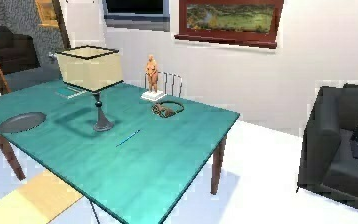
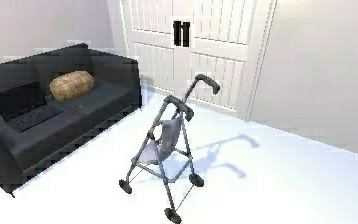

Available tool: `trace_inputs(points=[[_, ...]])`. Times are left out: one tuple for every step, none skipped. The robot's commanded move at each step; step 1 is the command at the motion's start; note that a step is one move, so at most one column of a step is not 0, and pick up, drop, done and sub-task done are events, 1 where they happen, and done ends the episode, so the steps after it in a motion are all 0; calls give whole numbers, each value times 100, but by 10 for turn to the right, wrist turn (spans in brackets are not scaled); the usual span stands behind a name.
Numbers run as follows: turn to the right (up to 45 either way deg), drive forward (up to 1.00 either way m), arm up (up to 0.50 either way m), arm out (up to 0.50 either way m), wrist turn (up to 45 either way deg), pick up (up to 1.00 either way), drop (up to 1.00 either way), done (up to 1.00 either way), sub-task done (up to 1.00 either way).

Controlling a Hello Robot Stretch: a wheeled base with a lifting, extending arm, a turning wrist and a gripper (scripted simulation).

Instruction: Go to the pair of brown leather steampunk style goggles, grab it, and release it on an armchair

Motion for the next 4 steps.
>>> trace_inputs(points=[[240,0,0,0,0,0,0,0,0],[0,75,0,0,0,0,0,0,0],[-450,0,0,0,0,0,0,0,0],[-450,0,0,0,0,0,0,0,0]])
